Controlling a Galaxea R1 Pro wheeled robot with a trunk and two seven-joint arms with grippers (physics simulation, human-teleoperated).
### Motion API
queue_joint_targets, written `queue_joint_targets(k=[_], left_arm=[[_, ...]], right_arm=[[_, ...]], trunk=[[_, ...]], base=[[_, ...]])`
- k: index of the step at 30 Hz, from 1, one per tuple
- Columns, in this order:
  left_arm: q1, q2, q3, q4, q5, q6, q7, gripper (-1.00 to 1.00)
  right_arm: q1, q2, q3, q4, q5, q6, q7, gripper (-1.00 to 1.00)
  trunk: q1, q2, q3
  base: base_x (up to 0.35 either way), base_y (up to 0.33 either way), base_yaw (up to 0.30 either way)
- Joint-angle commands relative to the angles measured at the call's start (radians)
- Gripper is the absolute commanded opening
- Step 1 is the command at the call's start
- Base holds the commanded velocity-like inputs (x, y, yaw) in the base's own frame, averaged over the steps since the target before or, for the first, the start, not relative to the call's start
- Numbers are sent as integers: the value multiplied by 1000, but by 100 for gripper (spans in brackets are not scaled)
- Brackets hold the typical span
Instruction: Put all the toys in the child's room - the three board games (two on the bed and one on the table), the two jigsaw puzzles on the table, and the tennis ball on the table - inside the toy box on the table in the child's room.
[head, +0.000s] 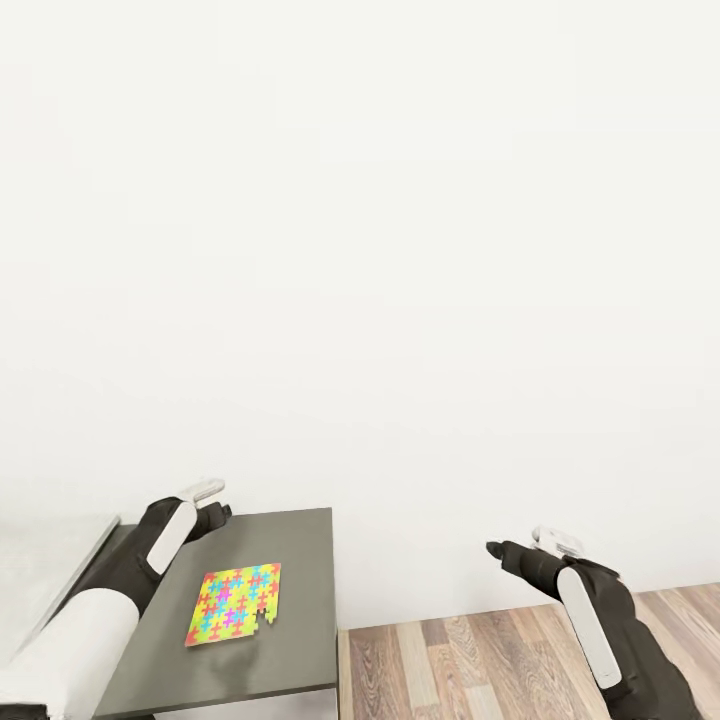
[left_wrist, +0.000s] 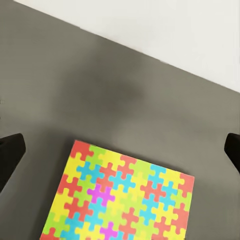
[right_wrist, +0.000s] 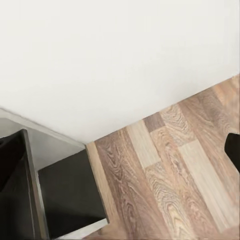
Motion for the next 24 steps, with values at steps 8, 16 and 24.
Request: queue_joint_targets(k=[8, 16, 24], left_arm=[[-6, 0, -6, 25, -5, -52, 8, 100], [-7, 3, -6, 27, -46, -56, 6, 100], [-7, 5, -5, 27, -53, -26, 6, 100]], right_arm=[[-36, 18, 139, 0, 16, 11, -209, 100], [-40, 34, 171, -8, 13, 7, -231, 100], [-40, 36, 176, -54, 10, 9, -233, 100]], trunk=[[0, -1, -1], [0, -1, -1], [0, -1, -2]], base=[[0, 0, 0], [0, 0, 0], [0, 0, 0]])
